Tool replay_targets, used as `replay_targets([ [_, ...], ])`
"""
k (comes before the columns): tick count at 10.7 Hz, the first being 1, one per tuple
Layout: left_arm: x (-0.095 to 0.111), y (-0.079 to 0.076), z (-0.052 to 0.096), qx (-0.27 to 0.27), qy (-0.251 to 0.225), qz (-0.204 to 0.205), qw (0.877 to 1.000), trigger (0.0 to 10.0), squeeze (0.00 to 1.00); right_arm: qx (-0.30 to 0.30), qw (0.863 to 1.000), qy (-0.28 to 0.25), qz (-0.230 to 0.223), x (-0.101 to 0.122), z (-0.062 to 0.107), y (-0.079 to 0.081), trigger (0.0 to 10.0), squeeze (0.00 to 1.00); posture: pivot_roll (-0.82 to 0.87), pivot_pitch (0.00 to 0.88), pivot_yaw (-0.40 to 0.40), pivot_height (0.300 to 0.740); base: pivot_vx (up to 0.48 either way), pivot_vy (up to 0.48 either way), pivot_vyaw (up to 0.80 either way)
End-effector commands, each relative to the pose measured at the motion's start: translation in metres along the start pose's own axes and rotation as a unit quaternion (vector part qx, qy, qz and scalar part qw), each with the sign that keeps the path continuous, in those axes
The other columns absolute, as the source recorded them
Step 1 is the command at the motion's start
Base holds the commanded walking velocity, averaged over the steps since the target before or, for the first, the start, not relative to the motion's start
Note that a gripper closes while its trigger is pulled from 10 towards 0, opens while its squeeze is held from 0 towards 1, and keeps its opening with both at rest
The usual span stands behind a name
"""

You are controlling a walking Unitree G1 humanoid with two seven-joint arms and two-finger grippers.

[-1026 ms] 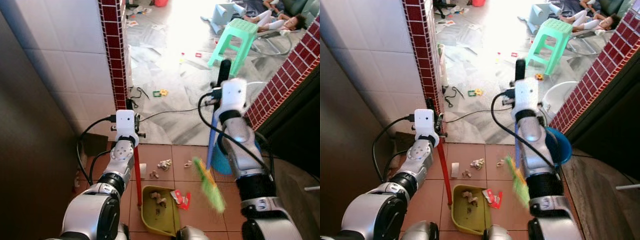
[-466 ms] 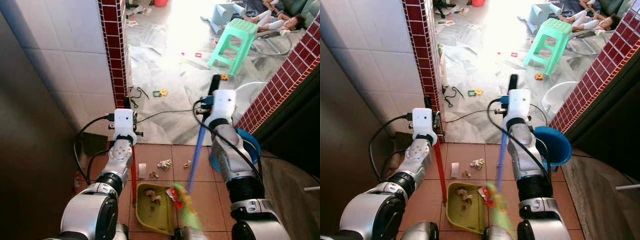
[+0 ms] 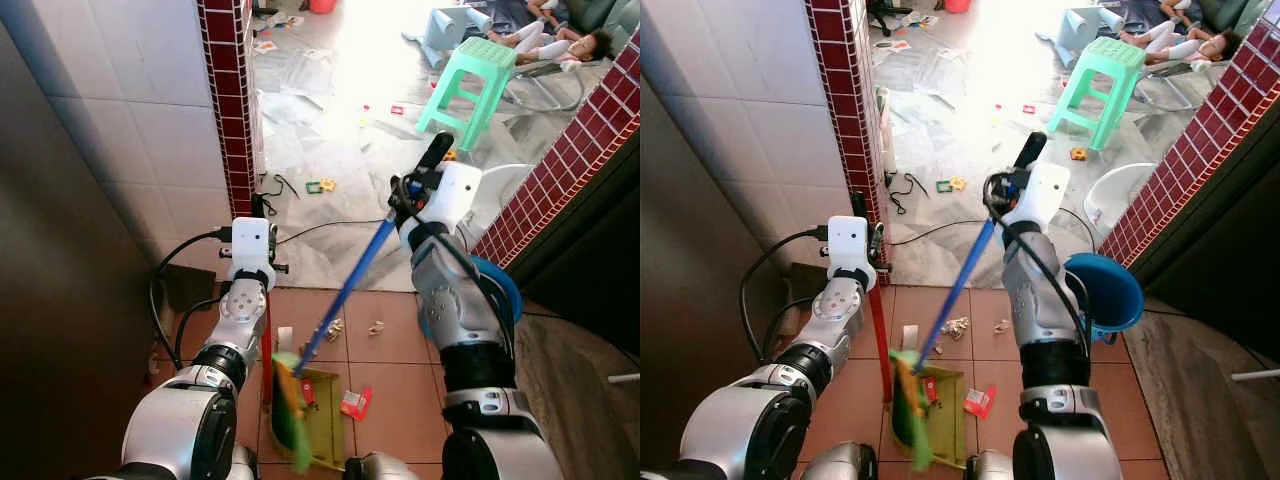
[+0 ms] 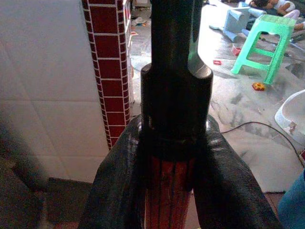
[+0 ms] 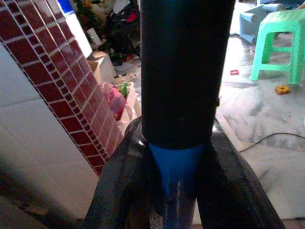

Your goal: Sweep floor

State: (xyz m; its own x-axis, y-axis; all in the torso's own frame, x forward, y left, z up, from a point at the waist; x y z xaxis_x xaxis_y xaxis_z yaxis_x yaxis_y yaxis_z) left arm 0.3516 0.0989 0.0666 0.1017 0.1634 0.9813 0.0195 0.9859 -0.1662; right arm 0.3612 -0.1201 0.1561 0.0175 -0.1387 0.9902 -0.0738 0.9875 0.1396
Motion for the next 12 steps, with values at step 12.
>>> replay_targets([
  [12,0.004,-0.009,-0.001,-0.036,-0.014,-0.087,0.995,10.0,0.0,-0.015,0.972,-0.096,0.213,0.028,0.01,-0.018,10.0,0.0,-0.08,0.032,-0.06,0.74,0.0,0.0,0.0],
])
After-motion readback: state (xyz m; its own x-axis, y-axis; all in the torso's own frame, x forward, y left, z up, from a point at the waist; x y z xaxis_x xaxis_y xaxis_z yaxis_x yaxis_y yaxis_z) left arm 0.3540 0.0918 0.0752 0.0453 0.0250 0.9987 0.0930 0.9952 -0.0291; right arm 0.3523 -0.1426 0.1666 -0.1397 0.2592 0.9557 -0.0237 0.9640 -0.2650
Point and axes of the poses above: a point about 5 cm out from each wrist's last joint towards the gripper, its own z axis pointing back from the gripper into the wrist, its own x axis along the axis of the wrist's last joint, y = z × x, the point moved 1 cm from there along -z, pointing out of the wrist towards the gripper, and after that the axes turned 12 degrees about z, right-handed, at the moved point
